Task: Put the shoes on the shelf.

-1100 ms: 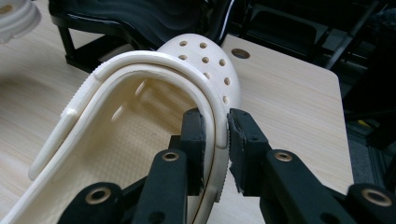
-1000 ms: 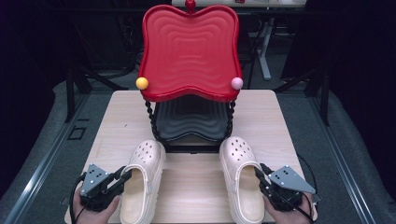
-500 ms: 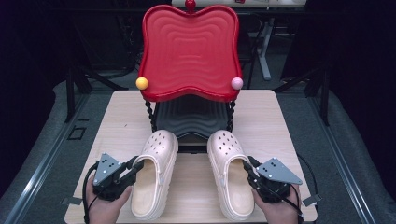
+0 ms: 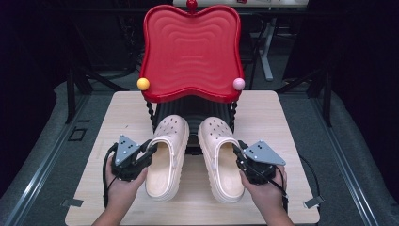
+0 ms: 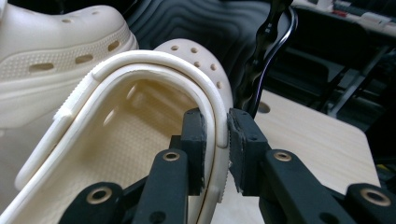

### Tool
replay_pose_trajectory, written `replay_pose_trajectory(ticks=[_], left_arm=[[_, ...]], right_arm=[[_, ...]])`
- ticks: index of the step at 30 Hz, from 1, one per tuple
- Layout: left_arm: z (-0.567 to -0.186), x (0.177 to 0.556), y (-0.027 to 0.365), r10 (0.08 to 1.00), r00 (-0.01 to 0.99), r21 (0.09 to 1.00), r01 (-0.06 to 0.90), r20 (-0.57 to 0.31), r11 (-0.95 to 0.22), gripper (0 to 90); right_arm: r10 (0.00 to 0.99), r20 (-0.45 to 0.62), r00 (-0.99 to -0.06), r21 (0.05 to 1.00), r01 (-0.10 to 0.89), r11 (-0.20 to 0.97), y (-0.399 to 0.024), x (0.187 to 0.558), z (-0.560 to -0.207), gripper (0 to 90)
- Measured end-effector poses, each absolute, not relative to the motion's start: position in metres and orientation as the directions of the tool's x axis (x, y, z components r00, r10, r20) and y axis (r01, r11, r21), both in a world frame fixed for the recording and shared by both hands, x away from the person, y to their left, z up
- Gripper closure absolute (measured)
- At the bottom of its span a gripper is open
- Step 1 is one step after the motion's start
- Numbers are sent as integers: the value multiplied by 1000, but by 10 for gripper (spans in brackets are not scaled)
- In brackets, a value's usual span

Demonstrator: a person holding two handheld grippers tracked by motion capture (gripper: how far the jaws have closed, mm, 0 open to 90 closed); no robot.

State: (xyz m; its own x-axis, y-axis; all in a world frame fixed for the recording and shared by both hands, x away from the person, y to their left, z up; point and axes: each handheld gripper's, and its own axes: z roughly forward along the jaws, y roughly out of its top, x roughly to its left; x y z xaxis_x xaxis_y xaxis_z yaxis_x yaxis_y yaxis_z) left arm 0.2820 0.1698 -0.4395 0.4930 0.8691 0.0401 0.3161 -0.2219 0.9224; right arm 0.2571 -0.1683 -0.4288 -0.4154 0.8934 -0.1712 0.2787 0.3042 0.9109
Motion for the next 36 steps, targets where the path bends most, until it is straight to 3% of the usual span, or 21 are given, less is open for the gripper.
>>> replay_pose_trajectory(ticks=[12, 36], left_arm=[[-437, 301, 158, 880, 471, 924, 311, 54, -222, 754], [-432, 331, 142, 894, 444, 929, 302, 64, -216, 752]], right_arm=[[908, -195, -370, 918, 256, 301, -146, 290, -426, 770], [916, -214, -339, 920, 246, 306, -132, 316, -429, 769]])
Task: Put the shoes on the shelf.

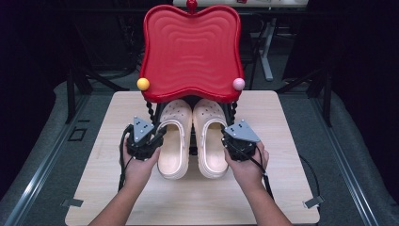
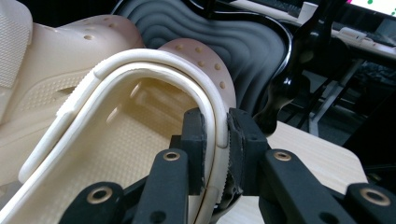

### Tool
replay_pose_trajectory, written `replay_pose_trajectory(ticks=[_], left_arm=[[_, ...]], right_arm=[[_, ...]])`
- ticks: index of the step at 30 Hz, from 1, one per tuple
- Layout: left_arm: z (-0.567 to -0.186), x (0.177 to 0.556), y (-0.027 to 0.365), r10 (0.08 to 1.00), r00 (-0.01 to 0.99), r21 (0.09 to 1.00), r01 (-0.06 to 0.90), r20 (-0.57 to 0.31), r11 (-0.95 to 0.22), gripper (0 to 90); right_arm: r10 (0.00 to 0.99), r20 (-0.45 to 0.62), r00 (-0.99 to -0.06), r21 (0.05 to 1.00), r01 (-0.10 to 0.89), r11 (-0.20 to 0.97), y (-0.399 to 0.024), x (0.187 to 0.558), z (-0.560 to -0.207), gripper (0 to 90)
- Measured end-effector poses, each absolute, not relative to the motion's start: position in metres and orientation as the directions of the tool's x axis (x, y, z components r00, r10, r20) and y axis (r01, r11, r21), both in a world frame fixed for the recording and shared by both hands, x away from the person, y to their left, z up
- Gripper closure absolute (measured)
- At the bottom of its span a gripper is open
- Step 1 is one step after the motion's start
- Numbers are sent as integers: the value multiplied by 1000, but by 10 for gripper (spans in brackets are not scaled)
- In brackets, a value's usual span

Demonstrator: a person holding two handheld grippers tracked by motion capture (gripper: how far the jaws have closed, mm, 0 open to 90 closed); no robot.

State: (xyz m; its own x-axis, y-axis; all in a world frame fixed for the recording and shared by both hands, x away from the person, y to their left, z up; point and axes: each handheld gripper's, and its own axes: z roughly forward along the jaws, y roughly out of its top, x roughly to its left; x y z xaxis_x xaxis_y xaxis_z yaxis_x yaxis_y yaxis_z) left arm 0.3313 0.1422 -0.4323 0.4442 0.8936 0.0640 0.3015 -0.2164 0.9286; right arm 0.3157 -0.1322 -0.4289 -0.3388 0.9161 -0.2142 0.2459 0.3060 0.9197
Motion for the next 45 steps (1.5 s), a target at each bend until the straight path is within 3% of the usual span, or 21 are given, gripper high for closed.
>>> replay_pose_trajectory(ticks=[14, 20, 26, 37, 45], left_arm=[[-433, 361, 133, 906, 418, 940, 279, 67, -198, 750], [-439, 368, 128, 905, 409, 937, 255, 118, -237, 741], [-439, 370, 127, 906, 412, 941, 257, 98, -219, 730], [-439, 367, 129, 895, 446, 955, 262, 4, -136, 598], [-443, 367, 127, 896, 444, 952, 265, 24, -156, 506]], right_arm=[[923, -226, -313, 927, 223, 302, -123, 341, -431, 764], [918, -235, -321, 922, 224, 314, -112, 349, -435, 755], [920, -226, -321, 925, 224, 306, -110, 353, -434, 744], [903, -179, -390, 926, 244, 289, -107, 352, -435, 673], [897, -177, -405, 927, 238, 290, -107, 350, -435, 634]])
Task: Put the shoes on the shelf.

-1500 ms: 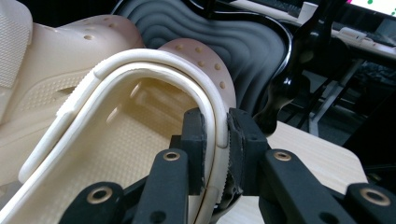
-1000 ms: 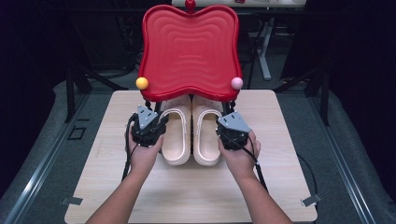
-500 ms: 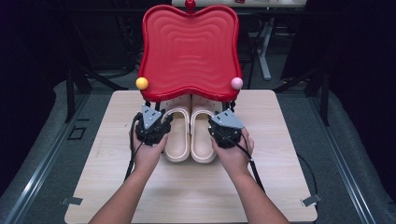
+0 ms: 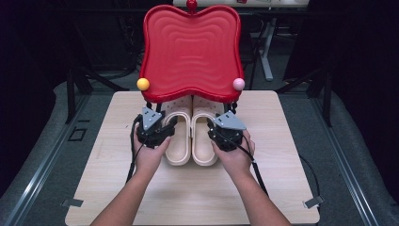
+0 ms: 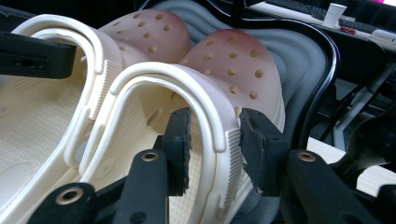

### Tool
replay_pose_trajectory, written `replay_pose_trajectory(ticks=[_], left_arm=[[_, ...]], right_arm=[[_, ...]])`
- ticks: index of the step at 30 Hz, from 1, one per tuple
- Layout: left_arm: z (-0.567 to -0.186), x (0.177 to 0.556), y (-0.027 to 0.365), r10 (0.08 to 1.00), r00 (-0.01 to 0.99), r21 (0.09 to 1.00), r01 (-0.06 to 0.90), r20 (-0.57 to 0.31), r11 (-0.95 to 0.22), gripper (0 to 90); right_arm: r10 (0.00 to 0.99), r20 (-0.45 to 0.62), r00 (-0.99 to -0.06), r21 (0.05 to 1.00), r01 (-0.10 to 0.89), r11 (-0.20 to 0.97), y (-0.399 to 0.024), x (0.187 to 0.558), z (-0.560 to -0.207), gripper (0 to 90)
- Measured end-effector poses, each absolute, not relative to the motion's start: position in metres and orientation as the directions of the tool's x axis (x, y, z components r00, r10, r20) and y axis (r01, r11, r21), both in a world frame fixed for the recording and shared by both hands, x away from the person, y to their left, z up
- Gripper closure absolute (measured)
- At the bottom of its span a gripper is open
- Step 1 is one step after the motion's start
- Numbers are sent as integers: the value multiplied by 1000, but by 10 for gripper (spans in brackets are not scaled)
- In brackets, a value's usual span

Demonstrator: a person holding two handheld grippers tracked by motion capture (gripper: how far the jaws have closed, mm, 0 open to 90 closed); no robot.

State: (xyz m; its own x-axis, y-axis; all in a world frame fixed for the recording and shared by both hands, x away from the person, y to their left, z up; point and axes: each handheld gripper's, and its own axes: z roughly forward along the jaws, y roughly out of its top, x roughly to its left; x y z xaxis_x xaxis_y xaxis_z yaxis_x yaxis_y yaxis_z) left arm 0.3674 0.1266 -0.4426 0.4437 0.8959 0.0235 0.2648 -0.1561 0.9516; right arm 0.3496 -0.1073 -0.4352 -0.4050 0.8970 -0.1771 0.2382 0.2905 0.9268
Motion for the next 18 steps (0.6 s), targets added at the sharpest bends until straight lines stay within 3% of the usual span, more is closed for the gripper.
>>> replay_pose_trajectory(ticks=[18], left_arm=[[-436, 352, 132, 881, 472, 955, 264, -9, -132, 496]], right_arm=[[885, -181, -428, 932, 214, 294, -113, 333, -429, 598]])
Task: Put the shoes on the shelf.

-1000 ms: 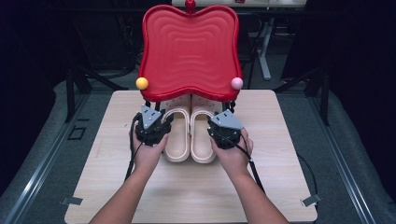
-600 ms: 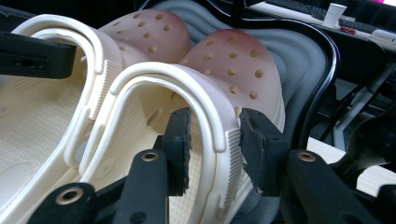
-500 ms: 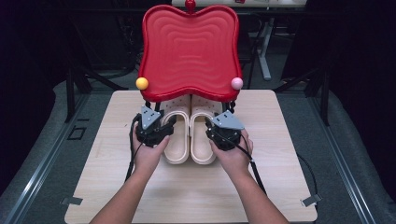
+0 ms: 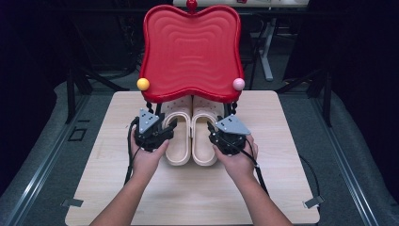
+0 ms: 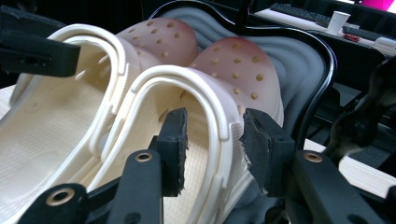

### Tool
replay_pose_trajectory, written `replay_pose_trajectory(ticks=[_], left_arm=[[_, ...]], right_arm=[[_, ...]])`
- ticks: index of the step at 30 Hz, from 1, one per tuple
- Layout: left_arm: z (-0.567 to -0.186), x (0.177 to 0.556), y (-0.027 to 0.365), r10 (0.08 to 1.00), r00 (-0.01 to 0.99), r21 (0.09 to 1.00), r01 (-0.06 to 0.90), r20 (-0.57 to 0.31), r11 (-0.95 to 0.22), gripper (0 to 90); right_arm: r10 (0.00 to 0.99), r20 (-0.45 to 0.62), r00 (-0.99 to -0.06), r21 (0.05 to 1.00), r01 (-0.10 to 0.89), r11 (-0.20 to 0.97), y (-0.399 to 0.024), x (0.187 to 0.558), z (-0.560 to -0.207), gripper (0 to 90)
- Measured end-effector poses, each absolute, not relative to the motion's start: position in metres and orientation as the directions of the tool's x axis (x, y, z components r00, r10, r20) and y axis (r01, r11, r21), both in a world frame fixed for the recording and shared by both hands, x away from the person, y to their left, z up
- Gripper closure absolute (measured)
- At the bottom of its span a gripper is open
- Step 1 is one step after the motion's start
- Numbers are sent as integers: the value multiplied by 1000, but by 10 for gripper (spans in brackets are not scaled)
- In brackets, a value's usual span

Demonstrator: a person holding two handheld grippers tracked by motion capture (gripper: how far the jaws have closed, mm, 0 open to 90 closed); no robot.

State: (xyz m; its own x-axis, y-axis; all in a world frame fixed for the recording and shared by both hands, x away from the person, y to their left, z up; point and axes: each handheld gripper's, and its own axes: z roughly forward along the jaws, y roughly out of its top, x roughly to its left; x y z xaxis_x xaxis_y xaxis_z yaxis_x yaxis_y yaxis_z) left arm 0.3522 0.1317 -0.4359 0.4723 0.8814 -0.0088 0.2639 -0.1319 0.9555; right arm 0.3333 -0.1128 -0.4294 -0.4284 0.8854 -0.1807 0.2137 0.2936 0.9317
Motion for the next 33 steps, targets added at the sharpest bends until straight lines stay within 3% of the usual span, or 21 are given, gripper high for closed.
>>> replay_pose_trajectory(ticks=[14, 26, 33], left_arm=[[-436, 320, 147, 857, 515, 960, 250, -20, -128, 510], [-455, 297, 160, 846, 527, 945, 309, -77, -106, 549], [-464, 284, 168, 845, 529, 941, 320, -78, -113, 572]], right_arm=[[866, -186, -464, 937, 183, 299, -126, 301, -429, 597], [845, -106, -525, 931, 247, 270, -142, 277, -446, 625], [834, -116, -539, 923, 251, 291, -146, 265, -455, 665]])
